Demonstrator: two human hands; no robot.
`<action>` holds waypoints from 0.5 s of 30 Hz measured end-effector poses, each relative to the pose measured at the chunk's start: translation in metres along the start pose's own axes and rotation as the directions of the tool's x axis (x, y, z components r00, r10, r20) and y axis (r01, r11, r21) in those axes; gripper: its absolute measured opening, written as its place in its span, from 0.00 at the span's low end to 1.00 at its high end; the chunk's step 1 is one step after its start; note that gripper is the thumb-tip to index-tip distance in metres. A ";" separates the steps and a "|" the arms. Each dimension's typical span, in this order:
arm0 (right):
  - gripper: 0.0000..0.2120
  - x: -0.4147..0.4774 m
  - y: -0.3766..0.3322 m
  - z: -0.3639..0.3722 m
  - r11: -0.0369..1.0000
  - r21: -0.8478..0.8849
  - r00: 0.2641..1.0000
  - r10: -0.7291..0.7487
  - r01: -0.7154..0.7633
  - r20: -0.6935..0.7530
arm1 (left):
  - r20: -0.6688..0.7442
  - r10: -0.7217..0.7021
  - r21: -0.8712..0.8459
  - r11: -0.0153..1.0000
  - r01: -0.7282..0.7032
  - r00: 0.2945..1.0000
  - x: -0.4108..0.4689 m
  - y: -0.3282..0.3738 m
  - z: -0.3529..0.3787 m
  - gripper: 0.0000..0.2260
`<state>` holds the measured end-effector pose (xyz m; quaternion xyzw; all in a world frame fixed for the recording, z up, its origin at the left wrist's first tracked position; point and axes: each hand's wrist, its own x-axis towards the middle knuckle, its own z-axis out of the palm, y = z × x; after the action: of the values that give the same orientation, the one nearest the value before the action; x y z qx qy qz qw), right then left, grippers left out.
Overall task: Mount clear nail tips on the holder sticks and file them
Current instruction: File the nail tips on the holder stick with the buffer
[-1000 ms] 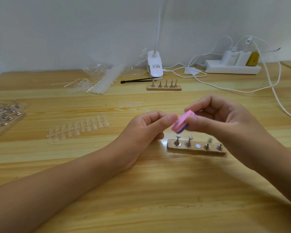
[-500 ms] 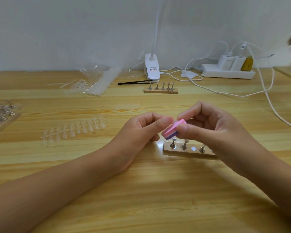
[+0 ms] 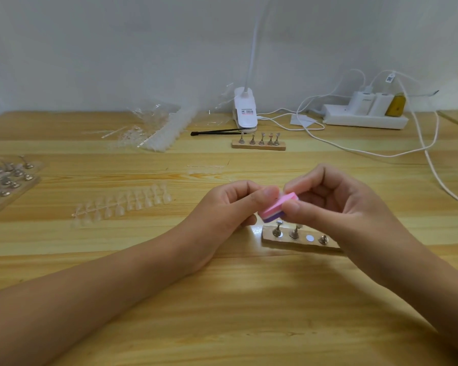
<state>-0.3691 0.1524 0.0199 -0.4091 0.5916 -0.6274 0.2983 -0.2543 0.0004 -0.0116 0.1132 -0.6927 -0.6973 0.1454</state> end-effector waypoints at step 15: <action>0.11 0.003 -0.010 -0.015 0.993 -0.112 0.998 -0.017 0.024 0.068 | 0.025 -0.002 0.029 1.000 0.002 1.000 -0.002 0.003 0.003 0.07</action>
<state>-0.3822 0.1580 0.0312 -0.4521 0.6116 -0.5820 0.2878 -0.2533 0.0035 -0.0089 0.1073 -0.7045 -0.6886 0.1344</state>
